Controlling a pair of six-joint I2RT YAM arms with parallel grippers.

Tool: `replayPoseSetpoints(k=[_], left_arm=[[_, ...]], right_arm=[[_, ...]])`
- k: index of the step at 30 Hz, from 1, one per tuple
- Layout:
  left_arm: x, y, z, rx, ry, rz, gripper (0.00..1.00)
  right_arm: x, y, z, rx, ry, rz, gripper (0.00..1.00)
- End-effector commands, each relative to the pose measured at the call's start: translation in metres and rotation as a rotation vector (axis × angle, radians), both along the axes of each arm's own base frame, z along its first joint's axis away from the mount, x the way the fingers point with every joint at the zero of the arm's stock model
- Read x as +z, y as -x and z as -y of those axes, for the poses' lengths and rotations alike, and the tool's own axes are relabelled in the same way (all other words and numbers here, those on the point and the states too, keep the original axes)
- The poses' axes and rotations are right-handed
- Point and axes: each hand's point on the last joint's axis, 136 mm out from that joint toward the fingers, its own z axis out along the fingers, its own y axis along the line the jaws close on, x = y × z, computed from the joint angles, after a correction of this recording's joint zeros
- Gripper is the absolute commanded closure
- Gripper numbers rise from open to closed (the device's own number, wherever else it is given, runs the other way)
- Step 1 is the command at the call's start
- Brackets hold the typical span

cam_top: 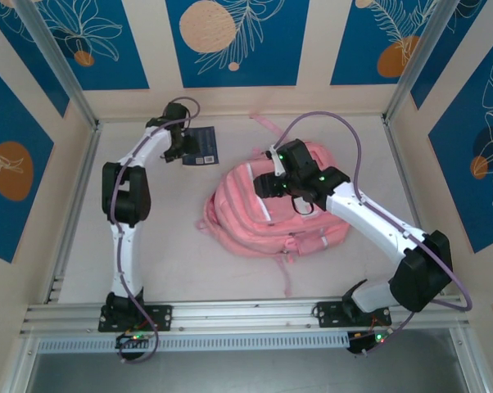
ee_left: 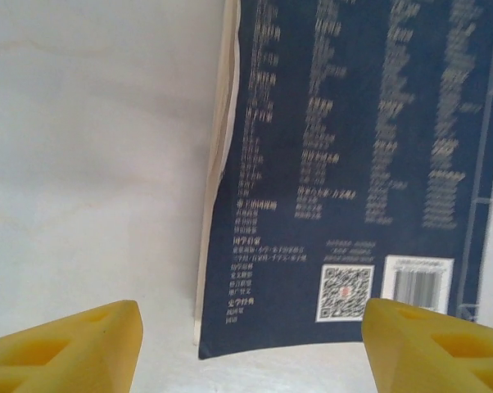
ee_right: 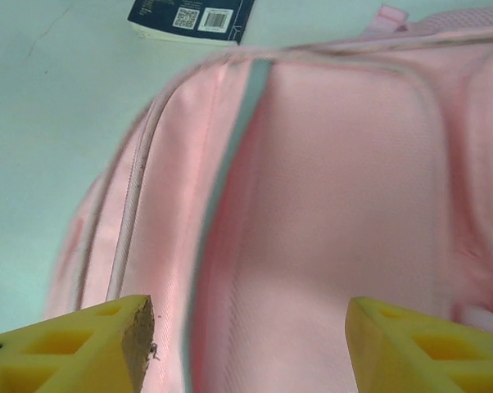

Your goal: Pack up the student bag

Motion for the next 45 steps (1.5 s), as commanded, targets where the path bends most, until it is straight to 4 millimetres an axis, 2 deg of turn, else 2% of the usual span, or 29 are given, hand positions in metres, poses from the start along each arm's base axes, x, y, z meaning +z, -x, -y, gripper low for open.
replayPoseSetpoints(k=[1,8,11,15,19,23,27,35,41,45], left_arm=[[-0.007,0.007,-0.001,-0.045,-0.008,-0.056,0.31],[-0.023,0.004,0.006,-0.049,0.028,-0.078,0.37],[-0.027,0.002,0.011,-0.048,0.055,-0.086,0.45],[-0.03,0.0,0.016,-0.052,0.08,-0.089,0.59],[-0.024,-0.002,0.011,-0.045,0.054,-0.076,0.82],[-0.022,-0.002,0.007,-0.046,0.026,-0.08,1.0],[-0.016,0.001,0.004,-0.038,0.012,-0.082,1.0],[0.024,0.023,-0.014,0.053,0.058,-0.037,1.0],[0.042,0.066,-0.036,0.218,0.215,-0.019,1.0],[0.049,0.106,-0.047,0.289,0.213,-0.043,1.0]], right_arm=[[0.002,0.004,0.005,0.011,0.0,0.016,0.37],[0.005,0.003,-0.004,0.043,-0.054,0.005,0.38],[0.003,0.002,-0.003,0.042,-0.066,-0.004,0.38],[0.001,0.001,-0.001,0.035,-0.076,-0.012,0.39],[-0.003,0.001,-0.001,0.034,-0.082,-0.022,0.39],[-0.004,0.002,-0.002,0.038,-0.083,-0.028,0.4],[-0.005,0.001,-0.001,0.035,-0.08,-0.03,0.4],[-0.002,0.003,-0.004,0.044,-0.101,-0.041,0.4],[0.004,0.008,-0.011,0.07,-0.13,-0.041,0.4],[0.006,0.018,-0.027,0.134,-0.125,-0.045,0.4]])
